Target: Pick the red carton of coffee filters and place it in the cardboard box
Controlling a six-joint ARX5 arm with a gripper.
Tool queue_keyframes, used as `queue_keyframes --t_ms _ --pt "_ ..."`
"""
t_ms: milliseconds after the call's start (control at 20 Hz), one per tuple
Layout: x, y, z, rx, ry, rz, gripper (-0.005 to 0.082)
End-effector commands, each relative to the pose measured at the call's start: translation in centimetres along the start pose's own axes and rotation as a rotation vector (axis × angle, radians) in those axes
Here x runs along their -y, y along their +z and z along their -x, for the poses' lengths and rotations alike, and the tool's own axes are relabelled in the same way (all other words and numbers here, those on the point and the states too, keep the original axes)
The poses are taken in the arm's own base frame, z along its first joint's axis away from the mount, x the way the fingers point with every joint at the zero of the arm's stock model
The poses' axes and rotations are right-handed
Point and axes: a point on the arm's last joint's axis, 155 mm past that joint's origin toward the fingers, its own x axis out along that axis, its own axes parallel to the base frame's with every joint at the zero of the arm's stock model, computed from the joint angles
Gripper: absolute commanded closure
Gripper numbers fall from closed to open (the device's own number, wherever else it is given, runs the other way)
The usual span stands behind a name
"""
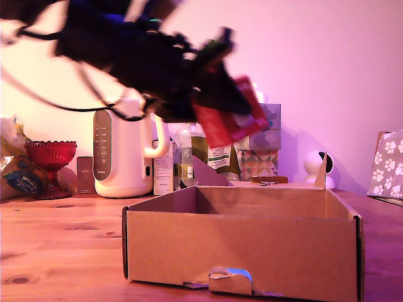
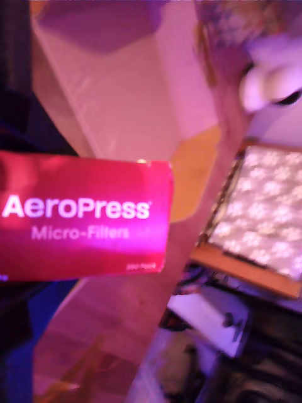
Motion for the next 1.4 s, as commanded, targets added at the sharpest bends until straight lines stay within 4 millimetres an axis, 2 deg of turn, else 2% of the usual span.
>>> queue_keyframes --t_ms 0,150,200,300,450,500,650,700,850,950,1000,1050,1100,1150,1200,1350 --pt "-0.5 -2.7 -1.3 -0.105 0.009 -0.001 0.0614" --pt "-0.9 -5.3 -3.1 -0.276 0.022 0.019 0.0614" --pt "-1.2 -6.8 -3.5 -0.358 0.031 0.037 0.0614" --pt "-1.6 -8.5 -4.0 -0.461 0.042 0.05 0.0613" --pt "-1.7 -9.3 -4.0 -0.51 0.049 0.056 0.0582" --pt "-1.8 -9.3 -4.0 -0.511 0.051 0.058 0.0517" --pt "-0.9 -8.3 -3.4 -0.502 0.017 0.063 0.0148" --pt "-0.4 -7.8 -2.8 -0.5 0.01 0.058 0.0109" --pt "0.5 -5.1 -0.9 -0.459 0.033 -0.004 0.0157" --pt "0.2 -3.2 0.4 -0.421 0.081 -0.037 0.0259" --pt "0.0 -2.7 1.1 -0.416 0.101 -0.041 0.0355" --pt "-0.1 -2.7 1.6 -0.422 0.113 -0.043 0.0494" --pt "-0.7 -2.8 2.1 -0.436 0.14 -0.043 0.0677" --pt "-1.2 -2.7 2.4 -0.431 0.16 -0.041 0.0806" --pt "-1.8 -2.6 2.5 -0.413 0.176 -0.039 0.0777" --pt "-3.8 -1.8 2.8 -0.314 0.234 -0.043 0.0786"
